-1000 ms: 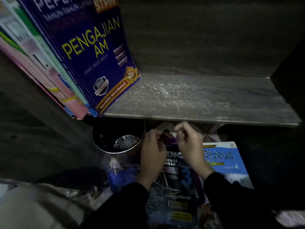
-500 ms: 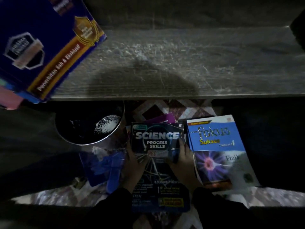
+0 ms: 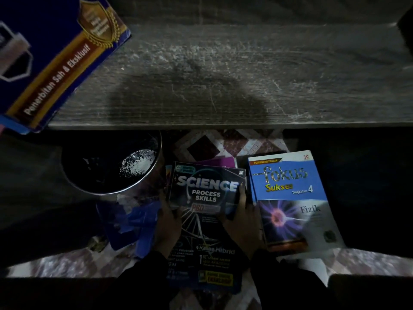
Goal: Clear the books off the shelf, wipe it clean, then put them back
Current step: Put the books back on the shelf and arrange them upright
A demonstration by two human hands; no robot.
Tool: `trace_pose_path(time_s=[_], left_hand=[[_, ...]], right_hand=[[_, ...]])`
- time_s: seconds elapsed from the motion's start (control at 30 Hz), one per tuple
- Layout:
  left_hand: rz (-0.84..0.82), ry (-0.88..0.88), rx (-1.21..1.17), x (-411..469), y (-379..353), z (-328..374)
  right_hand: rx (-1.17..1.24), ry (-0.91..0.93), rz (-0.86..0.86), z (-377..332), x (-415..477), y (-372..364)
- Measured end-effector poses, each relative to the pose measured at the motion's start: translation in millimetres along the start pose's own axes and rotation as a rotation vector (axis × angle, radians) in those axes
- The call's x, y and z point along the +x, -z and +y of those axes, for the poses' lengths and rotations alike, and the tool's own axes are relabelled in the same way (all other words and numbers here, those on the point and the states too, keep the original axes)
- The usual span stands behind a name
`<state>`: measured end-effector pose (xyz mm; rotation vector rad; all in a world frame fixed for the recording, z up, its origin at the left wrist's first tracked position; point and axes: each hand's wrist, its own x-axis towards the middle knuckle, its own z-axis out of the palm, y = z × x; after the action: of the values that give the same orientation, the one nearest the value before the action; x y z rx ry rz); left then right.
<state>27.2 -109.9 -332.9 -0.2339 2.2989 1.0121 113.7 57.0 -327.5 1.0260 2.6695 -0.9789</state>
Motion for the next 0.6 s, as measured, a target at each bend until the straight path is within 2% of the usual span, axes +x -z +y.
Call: trace_pose_path(time_s=[0.13, 0.37, 0.5, 0.6], left_hand=[[-0.033, 0.006, 0.027, -2, 2, 5], [-0.063, 0.062, -0.041, -3, 0, 5], [-0.060, 0.062, -0.106, -2, 1, 9], [-0.100, -0.010, -0.112, -11, 5, 16]], right_hand=[[0.217, -0.025, -0.055, 8, -29, -10], [0.574, -0.129, -0.060, 7, -13, -5], [0.625, -0.175, -0.017, 3, -9, 3], [0.656, -0.201, -0.012, 1, -3, 3]])
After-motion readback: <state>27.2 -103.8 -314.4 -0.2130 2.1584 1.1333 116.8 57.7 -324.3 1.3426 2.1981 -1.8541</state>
